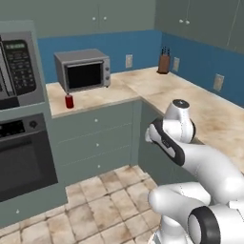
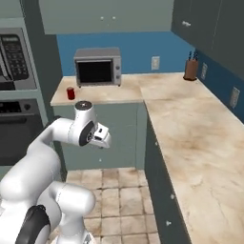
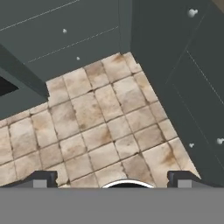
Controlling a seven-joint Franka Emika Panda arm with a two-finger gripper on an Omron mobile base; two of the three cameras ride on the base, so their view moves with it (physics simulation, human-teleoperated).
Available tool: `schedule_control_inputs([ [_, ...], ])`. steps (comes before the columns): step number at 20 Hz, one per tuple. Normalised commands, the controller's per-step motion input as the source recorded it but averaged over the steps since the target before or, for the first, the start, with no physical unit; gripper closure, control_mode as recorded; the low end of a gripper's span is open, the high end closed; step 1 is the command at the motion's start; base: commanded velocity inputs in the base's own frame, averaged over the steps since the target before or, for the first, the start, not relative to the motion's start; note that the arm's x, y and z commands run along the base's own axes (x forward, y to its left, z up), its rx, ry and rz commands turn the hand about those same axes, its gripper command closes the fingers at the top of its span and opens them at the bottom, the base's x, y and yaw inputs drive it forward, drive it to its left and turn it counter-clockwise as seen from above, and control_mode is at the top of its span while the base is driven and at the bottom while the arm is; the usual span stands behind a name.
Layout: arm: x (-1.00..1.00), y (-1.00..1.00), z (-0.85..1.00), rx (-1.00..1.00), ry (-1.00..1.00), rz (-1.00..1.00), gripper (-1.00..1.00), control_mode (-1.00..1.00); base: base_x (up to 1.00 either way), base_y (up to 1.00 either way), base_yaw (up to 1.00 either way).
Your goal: Four empty soda cans are scattered around the kitchen. Gather all the cans and cluster them next to the stove for recycling.
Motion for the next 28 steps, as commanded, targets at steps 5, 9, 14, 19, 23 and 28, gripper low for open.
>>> schedule_control_inputs([
  [5, 0.0, 0.0, 0.0, 0.0, 0.0, 0.0, -1.0, 1.0, 0.63, 0.0, 0.38],
  [9, 0.0, 0.0, 0.0, 0.0, 0.0, 0.0, -1.0, 1.0, 0.63, -0.03, 0.42],
  [14, 0.0, 0.0, 0.0, 0.0, 0.0, 0.0, -1.0, 1.0, 0.65, -0.13, 0.31],
  [19, 0.0, 0.0, 0.0, 0.0, 0.0, 0.0, -1.0, 1.0, 0.61, -0.25, 0.2],
  [23, 0.0, 0.0, 0.0, 0.0, 0.0, 0.0, -1.0, 1.0, 0.6, -0.29, 0.15],
  [28, 0.0, 0.0, 0.0, 0.0, 0.0, 0.0, -1.0, 1.0, 0.43, -0.37, 0.08],
])
